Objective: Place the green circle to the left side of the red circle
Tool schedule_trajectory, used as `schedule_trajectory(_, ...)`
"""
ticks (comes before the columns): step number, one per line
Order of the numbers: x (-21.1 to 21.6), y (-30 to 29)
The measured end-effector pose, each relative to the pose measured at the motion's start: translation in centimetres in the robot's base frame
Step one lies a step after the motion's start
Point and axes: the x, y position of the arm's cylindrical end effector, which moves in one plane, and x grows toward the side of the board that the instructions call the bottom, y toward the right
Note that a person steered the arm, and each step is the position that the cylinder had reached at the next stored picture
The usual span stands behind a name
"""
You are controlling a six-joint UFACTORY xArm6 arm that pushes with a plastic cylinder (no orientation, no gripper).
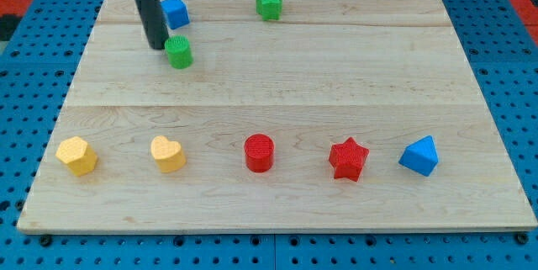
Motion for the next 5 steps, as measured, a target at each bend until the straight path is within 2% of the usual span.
schedule_trajectory(2,-2.7,5.0)
schedule_trajectory(4,8.0,5.5)
schedule_trajectory(5,7.4,5.9)
